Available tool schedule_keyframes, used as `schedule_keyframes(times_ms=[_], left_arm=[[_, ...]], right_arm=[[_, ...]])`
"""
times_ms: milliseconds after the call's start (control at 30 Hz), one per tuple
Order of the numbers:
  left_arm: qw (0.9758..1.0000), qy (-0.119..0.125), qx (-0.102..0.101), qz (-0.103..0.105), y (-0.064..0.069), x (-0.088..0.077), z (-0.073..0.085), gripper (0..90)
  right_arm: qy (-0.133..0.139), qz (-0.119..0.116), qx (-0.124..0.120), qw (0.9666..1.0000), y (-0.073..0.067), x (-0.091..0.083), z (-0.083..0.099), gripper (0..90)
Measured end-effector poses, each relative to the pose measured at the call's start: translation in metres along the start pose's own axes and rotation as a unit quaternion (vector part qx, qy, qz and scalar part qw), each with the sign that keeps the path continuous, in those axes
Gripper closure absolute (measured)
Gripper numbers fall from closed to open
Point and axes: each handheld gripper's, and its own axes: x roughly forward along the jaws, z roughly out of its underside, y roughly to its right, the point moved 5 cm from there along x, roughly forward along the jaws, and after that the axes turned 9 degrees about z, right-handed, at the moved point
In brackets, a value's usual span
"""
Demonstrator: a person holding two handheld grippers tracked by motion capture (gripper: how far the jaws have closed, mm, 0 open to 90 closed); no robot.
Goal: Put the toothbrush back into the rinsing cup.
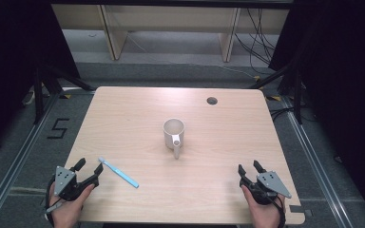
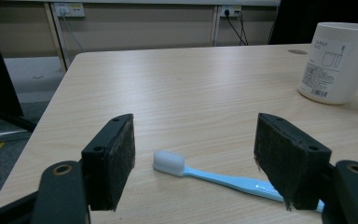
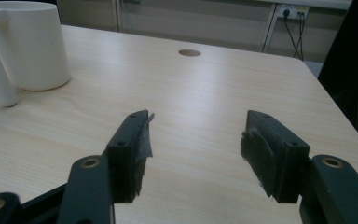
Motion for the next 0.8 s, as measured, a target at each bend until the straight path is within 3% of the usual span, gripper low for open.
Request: schedule_keyframes(times_ms=[33, 67, 100, 200, 233, 333, 367, 433, 467, 500, 600, 633, 733, 800], left_arm=[[1.0, 0.0, 0.0, 0.0, 0.0, 0.0, 0.0, 28.7], [1.0, -0.001, -0.001, -0.001, 0.0, 0.0, 0.0, 28.8], [1.0, 0.003, -0.002, 0.0, -0.001, 0.001, 0.0, 28.8], [1.0, 0.006, -0.001, 0.001, 0.0, 0.002, 0.0, 28.9], [1.0, -0.004, -0.002, -0.002, 0.0, 0.0, 0.0, 28.9], [1.0, 0.001, 0.001, 0.007, 0.001, 0.002, 0.0, 28.7], [0.9999, -0.006, 0.002, 0.009, 0.001, 0.003, 0.0, 28.8], [0.9999, -0.014, -0.002, 0.01, 0.002, 0.003, 0.001, 28.9], [0.9998, -0.013, -0.002, 0.012, 0.003, 0.004, 0.0, 29.0], [0.9998, -0.018, -0.002, 0.013, 0.003, 0.004, 0.001, 29.2], [0.9995, -0.016, -0.008, 0.026, 0.007, 0.007, 0.001, 29.3], [0.9992, -0.027, -0.012, 0.026, 0.01, 0.006, 0.001, 28.8], [0.9983, -0.044, -0.018, 0.035, 0.017, 0.008, 0.0, 26.9], [0.9975, -0.057, -0.021, 0.035, 0.022, 0.007, -0.003, 26.0]], right_arm=[[0.006, -0.003, -0.011, 0.9999, 0.002, 0.001, -0.001, 43.1], [-0.007, -0.001, -0.002, 1.0, 0.0, -0.002, -0.002, 43.9], [0.008, 0.0, -0.025, 0.9997, 0.004, 0.0, -0.004, 44.2], [0.001, 0.002, -0.015, 0.9999, 0.004, -0.002, -0.004, 44.8], [-0.006, 0.005, -0.014, 0.9999, 0.004, -0.003, -0.003, 44.6], [0.0, 0.005, -0.011, 0.9999, 0.003, -0.003, -0.004, 43.5], [0.004, 0.004, -0.03, 0.9995, 0.005, -0.001, -0.005, 43.3], [0.003, -0.006, -0.021, 0.9998, 0.002, 0.0, -0.005, 44.0], [0.0, -0.005, -0.036, 0.9993, 0.004, -0.001, -0.005, 44.2], [-0.013, 0.003, -0.026, 0.9996, 0.002, -0.003, -0.004, 44.3], [-0.017, 0.007, -0.014, 0.9997, 0.001, -0.003, -0.002, 44.8], [-0.011, 0.004, -0.027, 0.9996, 0.003, -0.002, -0.003, 44.9], [-0.017, 0.003, -0.017, 0.9997, 0.004, -0.003, -0.003, 45.1], [-0.009, 0.011, -0.036, 0.9993, 0.007, -0.002, -0.003, 45.2]])
